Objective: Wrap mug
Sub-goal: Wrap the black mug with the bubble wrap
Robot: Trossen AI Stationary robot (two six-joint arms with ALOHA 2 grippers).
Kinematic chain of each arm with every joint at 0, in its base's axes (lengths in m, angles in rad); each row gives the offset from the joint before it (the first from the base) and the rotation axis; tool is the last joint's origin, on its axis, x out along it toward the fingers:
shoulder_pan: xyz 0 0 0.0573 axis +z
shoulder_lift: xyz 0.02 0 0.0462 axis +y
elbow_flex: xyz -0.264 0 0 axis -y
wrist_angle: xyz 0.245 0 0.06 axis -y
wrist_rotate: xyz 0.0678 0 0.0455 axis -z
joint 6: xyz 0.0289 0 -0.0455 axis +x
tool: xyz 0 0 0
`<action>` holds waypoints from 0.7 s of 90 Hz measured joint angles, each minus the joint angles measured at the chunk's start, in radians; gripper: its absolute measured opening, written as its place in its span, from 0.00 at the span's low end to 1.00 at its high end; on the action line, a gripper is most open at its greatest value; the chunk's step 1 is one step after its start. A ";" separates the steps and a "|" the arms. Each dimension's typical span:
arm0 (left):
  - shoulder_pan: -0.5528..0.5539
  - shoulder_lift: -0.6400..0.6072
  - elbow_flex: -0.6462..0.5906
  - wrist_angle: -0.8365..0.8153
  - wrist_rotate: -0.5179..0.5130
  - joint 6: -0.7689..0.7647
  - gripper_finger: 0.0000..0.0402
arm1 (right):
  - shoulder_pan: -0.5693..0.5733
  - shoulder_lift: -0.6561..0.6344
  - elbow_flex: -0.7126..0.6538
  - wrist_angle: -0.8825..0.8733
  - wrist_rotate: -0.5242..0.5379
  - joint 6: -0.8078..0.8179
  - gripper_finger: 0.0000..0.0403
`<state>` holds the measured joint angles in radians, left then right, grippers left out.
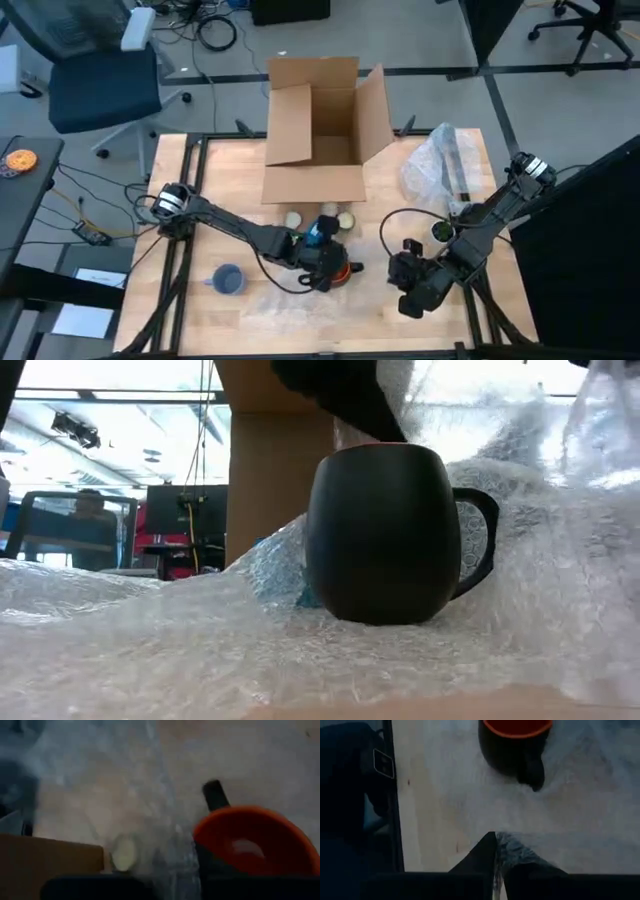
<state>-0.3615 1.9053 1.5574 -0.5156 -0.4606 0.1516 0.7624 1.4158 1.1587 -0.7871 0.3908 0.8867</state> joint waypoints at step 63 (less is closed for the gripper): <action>-0.064 0.001 -0.009 -0.035 0.072 -0.004 0.00 | -0.091 0.000 0.000 0.158 0.009 -0.236 0.00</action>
<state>-0.4255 1.9059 1.5488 -0.5510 -0.3882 0.1473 0.6714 1.4158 1.1591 -0.6286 0.4000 0.6508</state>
